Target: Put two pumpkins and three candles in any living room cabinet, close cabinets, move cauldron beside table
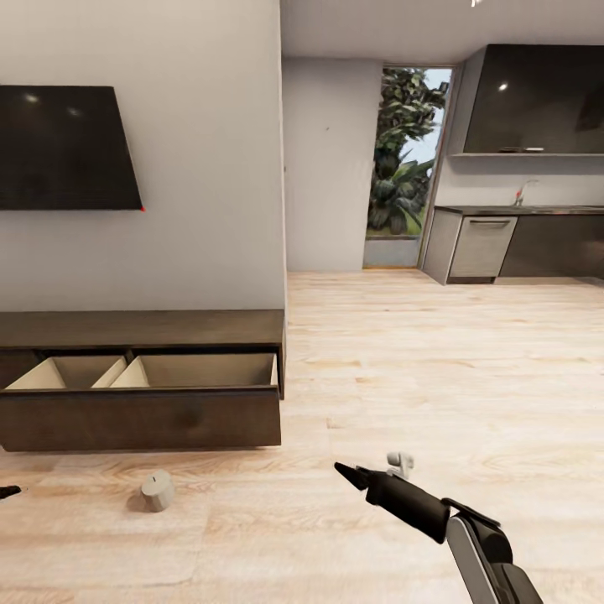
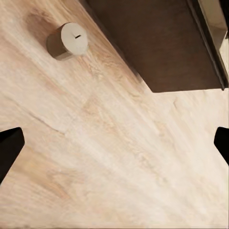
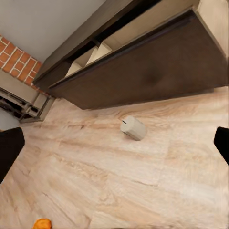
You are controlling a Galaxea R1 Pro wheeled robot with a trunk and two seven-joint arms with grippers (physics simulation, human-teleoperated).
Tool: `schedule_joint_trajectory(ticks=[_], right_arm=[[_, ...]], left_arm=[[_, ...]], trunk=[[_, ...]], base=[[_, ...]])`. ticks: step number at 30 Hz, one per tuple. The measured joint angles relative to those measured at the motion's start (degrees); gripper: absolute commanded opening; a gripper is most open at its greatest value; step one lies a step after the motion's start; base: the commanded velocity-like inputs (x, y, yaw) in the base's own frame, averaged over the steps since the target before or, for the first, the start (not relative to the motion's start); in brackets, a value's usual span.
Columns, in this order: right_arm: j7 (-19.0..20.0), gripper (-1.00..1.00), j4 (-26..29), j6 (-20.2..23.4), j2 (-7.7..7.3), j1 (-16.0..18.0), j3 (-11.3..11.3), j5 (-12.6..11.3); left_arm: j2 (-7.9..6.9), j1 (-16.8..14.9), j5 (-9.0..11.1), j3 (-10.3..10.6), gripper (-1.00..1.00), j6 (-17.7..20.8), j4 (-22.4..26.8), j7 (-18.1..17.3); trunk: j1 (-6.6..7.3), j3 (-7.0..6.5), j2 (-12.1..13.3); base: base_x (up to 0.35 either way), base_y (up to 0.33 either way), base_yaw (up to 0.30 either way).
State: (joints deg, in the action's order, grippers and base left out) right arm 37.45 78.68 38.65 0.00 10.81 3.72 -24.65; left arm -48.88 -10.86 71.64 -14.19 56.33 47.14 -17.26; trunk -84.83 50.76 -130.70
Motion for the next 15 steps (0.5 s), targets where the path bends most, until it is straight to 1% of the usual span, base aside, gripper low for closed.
schedule_joint_trajectory(ticks=[1, 2, 4, 5, 6, 7, 9, 10, 11, 12, 13, 14, 15], right_arm=[[-2.64, 1.00, 0.05, 0.05, 0.00, 0.02, -0.03, 0.00], [-5.36, 1.00, 0.07, 0.07, 0.00, 0.05, -0.06, 0.01], [-11.10, 1.00, 0.07, 0.10, 0.00, 0.12, -0.42, -0.02], [-12.63, 1.00, 0.03, 0.13, 0.00, 0.16, -0.71, -0.09], [-15.51, 1.00, -0.03, 0.16, 0.00, 0.29, -1.54, -0.16], [-18.36, 1.00, -0.07, 0.16, 0.00, 0.52, -2.69, -0.22], [-23.91, 1.00, -0.14, 0.14, 0.01, 1.03, -5.56, -0.36], [-26.88, 1.00, -0.14, 0.10, 0.04, 1.30, -7.12, -0.40], [-30.06, 1.00, -0.16, 0.03, 0.18, 1.53, -8.65, -0.42], [-33.58, 1.00, -0.19, -0.06, 0.54, 1.82, -10.13, -0.44], [-37.00, 1.00, -0.25, -0.17, 0.97, 2.18, -11.53, -0.24], [-40.01, 1.00, -0.29, -0.24, 1.34, 2.46, -12.90, 0.11], [-41.50, 1.00, -0.30, -0.26, 1.50, 2.56, -13.58, 0.28]], left_arm=[[0.98, 0.01, 0.10, 0.02, 1.00, -0.04, 3.88, 5.56], [2.41, 0.01, 0.16, -0.01, 1.00, -0.09, 7.99, 11.24], [6.26, 0.01, -1.04, -0.10, 1.00, -0.14, 16.95, 22.17], [7.44, 0.01, -1.28, -0.11, 1.00, -0.14, 19.38, 25.41], [9.81, 0.01, -1.06, -0.06, 1.00, -0.24, 23.74, 31.85], [12.66, 0.02, -1.02, -0.02, 1.00, -0.30, 27.99, 38.38], [19.28, -0.08, -1.04, 0.18, 1.00, -0.37, 35.18, 50.58], [22.66, -0.32, -1.22, 0.28, 1.00, -0.37, 37.61, 55.77], [25.71, -0.55, -1.39, 0.44, 1.00, -0.34, 39.17, 60.07], [28.29, -0.71, -1.52, 0.66, 1.00, -0.27, 40.16, 63.32], [30.19, -0.83, -1.67, 1.03, 1.00, -0.20, 40.80, 65.51], [31.45, -0.91, -1.78, 1.70, 1.00, -0.16, 41.21, 66.98], [31.91, -0.94, -1.89, 2.19, 1.00, -0.12, 41.36, 67.59]], trunk=[[0.00, 0.00, 0.00], [0.00, 0.00, 0.00], [0.00, 0.00, 0.00], [0.00, 0.00, 0.00], [0.00, 0.00, 0.00], [0.00, 0.00, 0.00], [0.00, 0.00, 0.00], [0.00, 0.00, 0.00], [0.00, 0.00, 0.00], [0.00, 0.00, 0.00], [0.00, 0.00, 0.00], [0.00, 0.00, 0.00], [0.00, 0.00, 0.00]], base=[[0.000, 0.000, 0.000], [0.000, 0.000, 0.000], [0.000, 0.000, 0.000], [0.000, 0.000, 0.000], [0.000, 0.000, 0.000], [0.000, 0.000, 0.000], [0.000, 0.000, 0.000], [0.000, 0.000, 0.000], [0.000, 0.000, 0.000], [0.000, 0.000, 0.000], [0.000, 0.000, 0.000], [0.000, 0.000, 0.000], [0.000, 0.000, 0.000]])
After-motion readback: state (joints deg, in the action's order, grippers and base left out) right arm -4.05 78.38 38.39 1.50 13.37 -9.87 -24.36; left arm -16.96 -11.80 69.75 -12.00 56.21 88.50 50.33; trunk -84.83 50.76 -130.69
